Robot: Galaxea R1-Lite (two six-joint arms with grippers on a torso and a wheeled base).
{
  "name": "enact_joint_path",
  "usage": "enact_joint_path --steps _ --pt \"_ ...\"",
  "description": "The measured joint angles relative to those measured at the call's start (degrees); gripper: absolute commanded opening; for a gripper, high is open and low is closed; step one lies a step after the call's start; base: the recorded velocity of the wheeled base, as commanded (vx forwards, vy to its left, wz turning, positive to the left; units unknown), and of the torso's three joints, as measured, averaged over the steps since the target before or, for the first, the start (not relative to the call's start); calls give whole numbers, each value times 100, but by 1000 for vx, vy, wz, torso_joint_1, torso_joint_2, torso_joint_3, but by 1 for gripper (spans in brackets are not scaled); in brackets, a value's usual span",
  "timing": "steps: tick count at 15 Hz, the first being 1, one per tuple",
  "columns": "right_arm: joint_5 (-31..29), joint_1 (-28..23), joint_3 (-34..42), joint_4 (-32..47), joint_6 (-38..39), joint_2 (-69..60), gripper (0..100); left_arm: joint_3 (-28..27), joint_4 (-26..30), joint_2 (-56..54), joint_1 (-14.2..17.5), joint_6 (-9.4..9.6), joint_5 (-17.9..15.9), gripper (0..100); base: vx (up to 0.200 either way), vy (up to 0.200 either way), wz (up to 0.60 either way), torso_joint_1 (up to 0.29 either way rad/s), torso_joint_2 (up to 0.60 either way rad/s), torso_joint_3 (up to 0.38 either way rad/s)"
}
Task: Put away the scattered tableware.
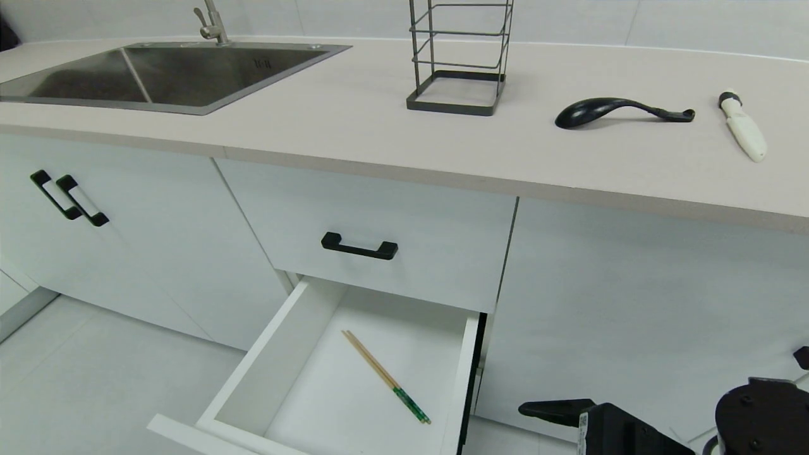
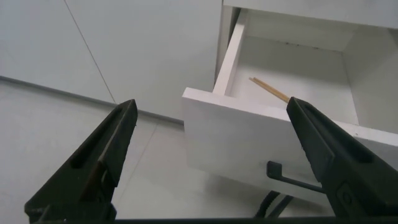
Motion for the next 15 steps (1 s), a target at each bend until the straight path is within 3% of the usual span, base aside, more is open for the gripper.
enact_joint_path --steps 9,12,15 --pt "0 38 -9 0 6 6 100 2 6 0 -1 2 -2 100 0 0 0 225 -516 -209" --pt "2 52 -61 15 6 11 100 2 2 0 -1 0 0 100 0 0 0 102 -496 -224" --pt "0 51 -208 46 9 30 100 0 0 0 0 2 0 100 0 0 0 372 -487 -230"
